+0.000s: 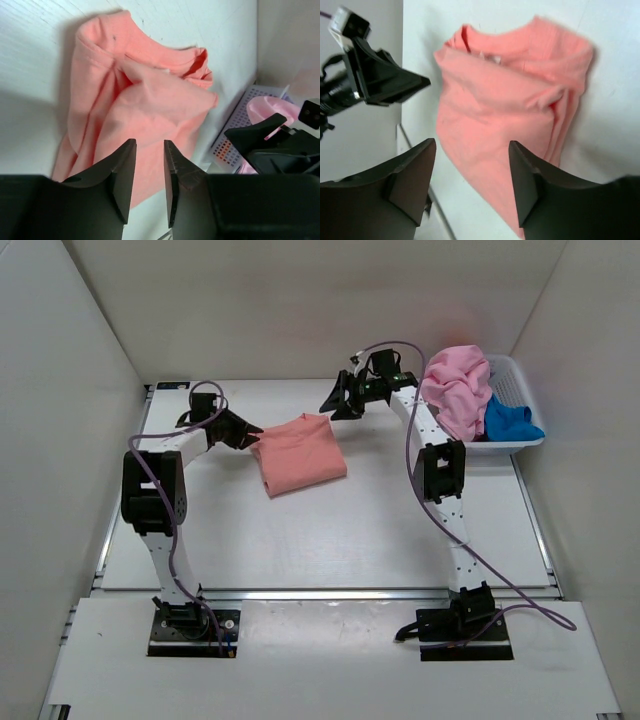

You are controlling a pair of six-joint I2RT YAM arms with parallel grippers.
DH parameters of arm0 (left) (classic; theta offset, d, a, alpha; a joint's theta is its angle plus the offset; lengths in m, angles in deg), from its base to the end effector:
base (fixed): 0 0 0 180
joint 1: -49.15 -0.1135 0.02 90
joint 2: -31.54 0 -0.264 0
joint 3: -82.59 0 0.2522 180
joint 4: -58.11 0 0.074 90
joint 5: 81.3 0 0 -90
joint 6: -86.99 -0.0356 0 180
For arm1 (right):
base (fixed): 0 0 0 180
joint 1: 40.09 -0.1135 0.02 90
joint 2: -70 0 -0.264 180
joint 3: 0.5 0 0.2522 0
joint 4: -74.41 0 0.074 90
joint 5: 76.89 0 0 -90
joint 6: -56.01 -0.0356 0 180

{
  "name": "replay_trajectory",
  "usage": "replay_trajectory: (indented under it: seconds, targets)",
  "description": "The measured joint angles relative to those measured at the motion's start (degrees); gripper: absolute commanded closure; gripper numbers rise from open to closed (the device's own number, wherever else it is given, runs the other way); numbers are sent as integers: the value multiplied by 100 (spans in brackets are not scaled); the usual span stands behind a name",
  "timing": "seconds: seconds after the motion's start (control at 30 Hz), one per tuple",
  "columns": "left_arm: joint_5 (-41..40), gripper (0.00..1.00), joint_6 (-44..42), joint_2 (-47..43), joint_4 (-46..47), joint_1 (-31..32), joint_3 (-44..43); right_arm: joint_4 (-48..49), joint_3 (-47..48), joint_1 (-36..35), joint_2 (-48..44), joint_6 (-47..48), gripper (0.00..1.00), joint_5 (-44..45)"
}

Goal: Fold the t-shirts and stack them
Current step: Fold the long partially folded tshirt into a neat square

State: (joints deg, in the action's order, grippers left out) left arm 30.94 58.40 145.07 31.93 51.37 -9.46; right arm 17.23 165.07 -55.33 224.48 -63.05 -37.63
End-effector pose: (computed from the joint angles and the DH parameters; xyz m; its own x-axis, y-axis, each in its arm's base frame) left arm 0.4313 -0.0302 0.1841 -0.6086 -0.7898 -0.0767 -0.5095 0.4630 -0.7253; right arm 0.5453 0.1771 0.2062 -0.9400 0.0625 -0.3353 -0.2607 0.5023 0.8245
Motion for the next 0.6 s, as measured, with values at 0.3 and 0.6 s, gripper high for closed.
replay_trajectory:
  seconds: [0.3,0.6]
  targets:
    - [129,60,459,-280,1416,-330,894,153,767,120,-164,385,37,758]
    - [-374,57,-330,-850,1211,-35,968,-887,774,345,-706,1204,39,1224]
